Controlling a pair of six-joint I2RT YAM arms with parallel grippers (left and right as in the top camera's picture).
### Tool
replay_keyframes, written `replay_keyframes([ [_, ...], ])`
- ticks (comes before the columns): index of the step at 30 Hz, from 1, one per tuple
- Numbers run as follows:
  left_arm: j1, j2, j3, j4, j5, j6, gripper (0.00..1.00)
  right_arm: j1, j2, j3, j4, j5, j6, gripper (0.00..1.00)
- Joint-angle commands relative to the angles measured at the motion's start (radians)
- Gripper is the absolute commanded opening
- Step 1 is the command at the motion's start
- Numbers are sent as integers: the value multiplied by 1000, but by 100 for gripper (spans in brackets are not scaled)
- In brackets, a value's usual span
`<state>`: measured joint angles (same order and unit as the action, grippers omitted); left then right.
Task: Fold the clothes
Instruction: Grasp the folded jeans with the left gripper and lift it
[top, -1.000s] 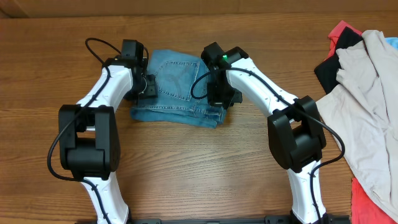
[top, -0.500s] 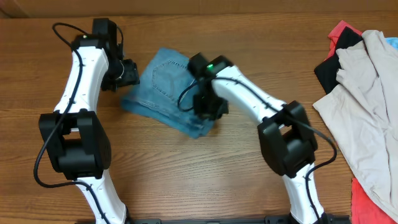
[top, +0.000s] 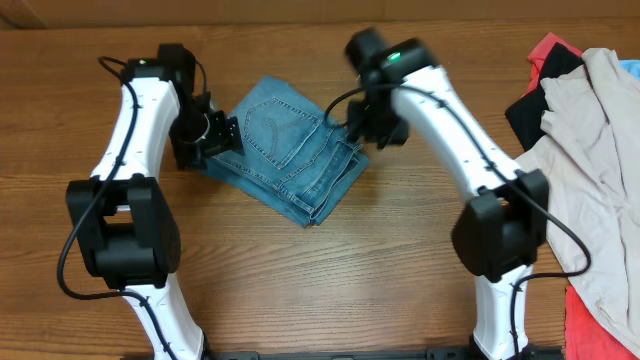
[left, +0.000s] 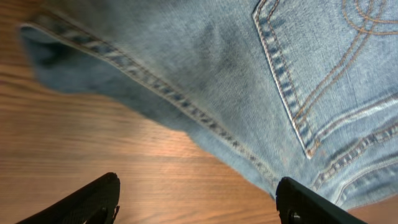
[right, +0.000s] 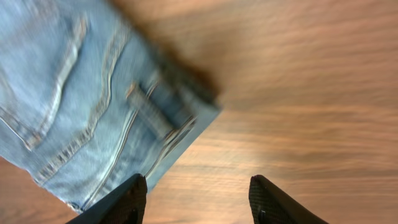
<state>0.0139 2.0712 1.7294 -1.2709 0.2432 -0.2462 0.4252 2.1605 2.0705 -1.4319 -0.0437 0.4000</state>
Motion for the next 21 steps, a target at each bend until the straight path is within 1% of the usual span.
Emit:
replay_keyframes([
  [1, -40, -16, -111, 66, 25, -73, 83, -48, -42, 41, -10, 24, -60, 57],
  [4, -63, -16, -191, 160, 43, -93, 83, -68, -42, 41, -23, 24, -61, 57],
  [11, -118, -16, -368, 434, 43, -224, 83, -71, -42, 41, -30, 24, -64, 57],
  [12, -124, -16, -380, 460, 44, -230, 77, -71, -42, 41, -30, 24, -64, 57],
  [13, -132, -16, -391, 489, 46, -230, 63, -71, -42, 41, -32, 24, -64, 57],
  [15, -139, -16, -394, 509, 45, -229, 40, -71, -42, 41, -38, 24, -64, 57],
  [18, -134, -17, -391, 514, 41, -225, 13, -73, -42, 41, -44, 25, -65, 57],
  [20, -116, -18, -391, 512, 28, -217, 5, -73, -42, 41, -47, 25, -68, 57],
  [21, -99, -21, -391, 506, 19, -204, 4, -73, -42, 41, -49, 25, -68, 57],
])
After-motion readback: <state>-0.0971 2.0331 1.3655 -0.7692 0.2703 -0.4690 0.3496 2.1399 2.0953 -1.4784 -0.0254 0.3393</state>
